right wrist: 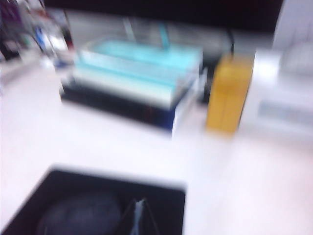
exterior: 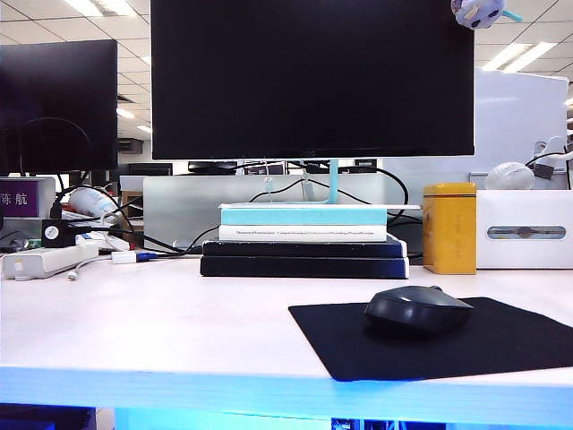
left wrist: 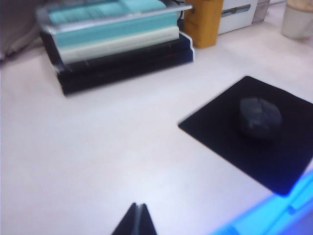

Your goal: Place the black mouse on the black mouse pad.

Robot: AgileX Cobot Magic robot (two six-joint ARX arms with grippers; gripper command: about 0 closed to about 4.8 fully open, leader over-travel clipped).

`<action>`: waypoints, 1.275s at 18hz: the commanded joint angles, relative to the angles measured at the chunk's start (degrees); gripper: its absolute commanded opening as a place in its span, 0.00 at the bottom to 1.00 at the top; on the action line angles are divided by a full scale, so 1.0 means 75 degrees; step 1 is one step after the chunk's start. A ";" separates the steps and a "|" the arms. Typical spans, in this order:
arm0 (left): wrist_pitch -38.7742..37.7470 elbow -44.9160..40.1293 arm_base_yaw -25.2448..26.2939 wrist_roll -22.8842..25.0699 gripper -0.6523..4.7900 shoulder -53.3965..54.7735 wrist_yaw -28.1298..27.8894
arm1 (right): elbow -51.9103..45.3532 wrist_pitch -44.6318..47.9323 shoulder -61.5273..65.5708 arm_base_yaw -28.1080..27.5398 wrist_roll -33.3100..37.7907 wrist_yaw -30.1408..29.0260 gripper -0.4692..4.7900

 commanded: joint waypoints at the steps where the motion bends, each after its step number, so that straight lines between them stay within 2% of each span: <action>1: 0.0522 -0.0714 -0.0003 -0.0303 0.11 -0.0017 0.0493 | -0.0758 0.0347 -0.0006 0.0006 0.0356 0.0306 0.09; 9: 0.0629 -0.1527 -0.0003 -0.0245 0.11 -0.0020 0.0516 | -0.2034 0.0568 -0.0003 0.0009 0.0391 0.0300 0.09; 13: 0.0627 -0.1859 -0.0003 -0.0248 0.11 -0.0020 0.0504 | -0.2072 0.0490 0.0003 0.0006 0.0385 0.0361 0.09; 23: 0.0548 -0.1862 -0.0006 -0.0280 0.11 -0.0023 0.0399 | -0.2072 0.0545 0.0000 0.0006 0.0385 0.0326 0.09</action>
